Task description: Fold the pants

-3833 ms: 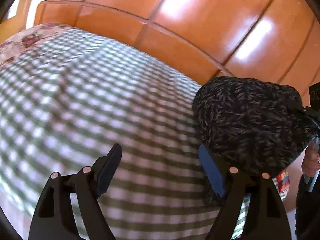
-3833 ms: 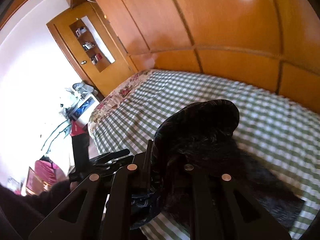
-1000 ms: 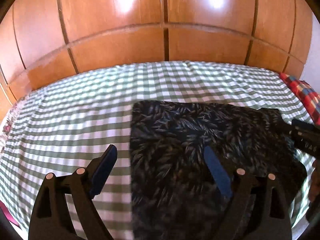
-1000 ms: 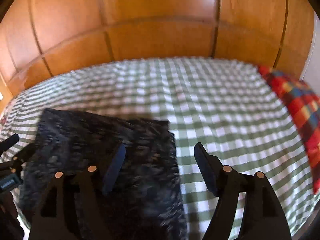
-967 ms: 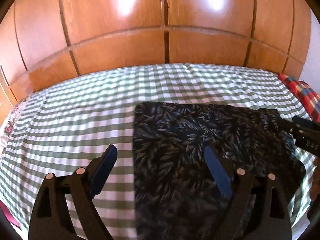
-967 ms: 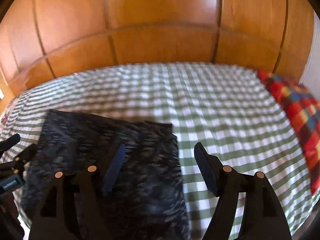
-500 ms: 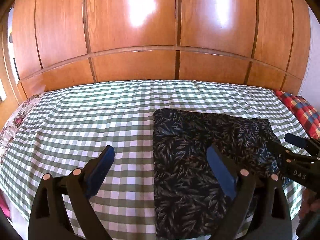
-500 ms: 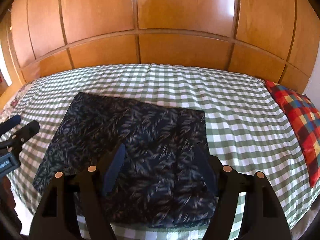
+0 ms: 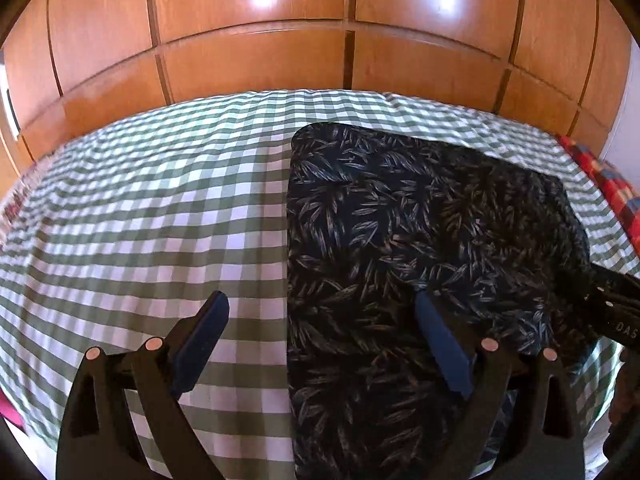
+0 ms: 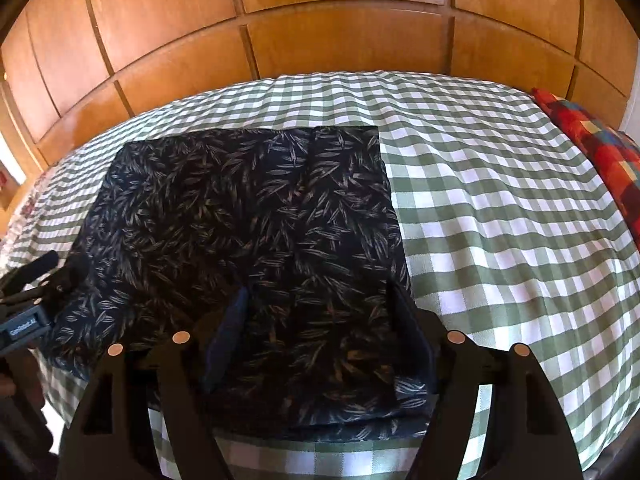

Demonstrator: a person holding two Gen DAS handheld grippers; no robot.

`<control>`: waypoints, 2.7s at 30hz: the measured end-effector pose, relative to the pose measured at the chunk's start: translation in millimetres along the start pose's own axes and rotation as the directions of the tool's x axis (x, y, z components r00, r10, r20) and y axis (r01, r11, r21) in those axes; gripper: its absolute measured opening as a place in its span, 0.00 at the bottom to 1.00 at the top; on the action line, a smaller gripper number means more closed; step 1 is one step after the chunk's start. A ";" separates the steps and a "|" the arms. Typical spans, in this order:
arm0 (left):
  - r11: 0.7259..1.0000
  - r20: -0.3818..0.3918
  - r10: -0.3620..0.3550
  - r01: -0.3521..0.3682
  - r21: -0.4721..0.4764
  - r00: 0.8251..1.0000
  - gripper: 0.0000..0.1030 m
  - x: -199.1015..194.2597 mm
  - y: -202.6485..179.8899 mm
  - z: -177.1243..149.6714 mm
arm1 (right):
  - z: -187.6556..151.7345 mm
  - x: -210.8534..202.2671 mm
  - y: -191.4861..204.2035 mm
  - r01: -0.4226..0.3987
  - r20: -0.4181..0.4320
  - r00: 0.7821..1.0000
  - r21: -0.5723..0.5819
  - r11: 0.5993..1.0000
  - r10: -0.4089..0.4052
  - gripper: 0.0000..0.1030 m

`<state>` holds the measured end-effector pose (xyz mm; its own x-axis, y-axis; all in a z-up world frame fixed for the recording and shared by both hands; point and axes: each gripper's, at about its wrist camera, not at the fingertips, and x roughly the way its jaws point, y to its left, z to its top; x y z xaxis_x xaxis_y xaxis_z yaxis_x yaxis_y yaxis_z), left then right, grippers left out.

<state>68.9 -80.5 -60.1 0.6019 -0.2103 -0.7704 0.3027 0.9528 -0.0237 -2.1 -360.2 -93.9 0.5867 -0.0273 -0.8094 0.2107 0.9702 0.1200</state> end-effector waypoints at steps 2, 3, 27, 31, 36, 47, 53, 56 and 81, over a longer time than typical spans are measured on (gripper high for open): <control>1.000 0.008 -0.016 0.016 0.000 1.000 0.91 -2.4 3.2 1.7 | 2.9 -5.1 -6.3 -0.043 -0.001 0.999 0.026 0.999 0.043 0.69; 1.000 0.016 -0.026 0.026 0.003 1.000 0.91 -4.8 4.8 2.4 | 5.0 -8.3 -10.4 -0.068 0.004 0.998 0.045 0.997 0.068 0.69; 0.969 -0.018 -0.248 0.248 -0.016 0.969 0.98 -7.8 33.0 9.0 | 19.1 14.5 -88.2 -0.399 -0.024 0.902 0.338 0.853 0.431 0.82; 0.958 -0.043 -0.286 0.286 -0.006 0.957 0.98 -2.3 31.9 10.7 | 17.1 21.6 -92.5 -0.440 -0.038 0.876 0.346 0.829 0.481 0.82; 0.948 -0.074 -0.317 0.318 0.003 0.946 0.98 8.6 26.2 14.5 | 19.2 29.1 -89.1 -0.477 -0.057 0.853 0.318 0.819 0.519 0.82; 0.904 -0.175 -0.428 0.425 -0.056 0.887 0.95 47.6 11.2 21.7 | 23.5 46.8 -80.2 -0.503 -0.079 0.838 0.273 0.820 0.540 0.56; 0.953 -0.141 -0.231 0.253 0.164 0.963 0.94 32.4 -26.1 26.7 | 20.5 50.0 -85.8 -0.528 -0.055 0.824 0.291 0.798 0.564 0.56; 0.952 -0.094 -0.135 0.156 0.263 0.986 0.95 23.6 -43.8 25.4 | 20.8 49.5 -85.7 -0.525 -0.051 0.827 0.290 0.800 0.560 0.56; 0.939 -0.136 -0.311 0.327 0.112 0.941 0.94 38.1 -12.5 19.6 | 31.3 50.3 -75.1 -0.510 -0.089 0.835 0.242 0.825 0.542 0.60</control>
<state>102.5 -104.7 -76.7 0.3712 -0.4643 -0.8041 0.5633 0.8011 -0.2025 36.0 -442.0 -125.6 0.5347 0.5248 -0.6623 0.0642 0.7563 0.6511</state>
